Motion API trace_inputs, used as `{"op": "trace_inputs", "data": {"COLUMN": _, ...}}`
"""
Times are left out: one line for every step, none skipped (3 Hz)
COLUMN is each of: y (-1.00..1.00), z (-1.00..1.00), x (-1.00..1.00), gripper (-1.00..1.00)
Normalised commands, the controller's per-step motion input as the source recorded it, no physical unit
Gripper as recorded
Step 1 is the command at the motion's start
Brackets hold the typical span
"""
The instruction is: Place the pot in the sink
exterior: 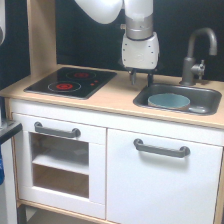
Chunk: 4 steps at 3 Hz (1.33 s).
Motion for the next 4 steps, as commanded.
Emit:
{"op": "trace_inputs", "data": {"y": -0.04, "z": 0.5, "x": -0.33, "gripper": 1.0}}
{"op": "trace_inputs", "data": {"y": -0.06, "z": 0.46, "x": -0.34, "gripper": 1.0}}
{"op": "trace_inputs", "data": {"y": -0.06, "z": 0.31, "x": -0.3, "gripper": 1.0}}
{"op": "trace_inputs", "data": {"y": -0.08, "z": 0.31, "x": -0.31, "gripper": 1.0}}
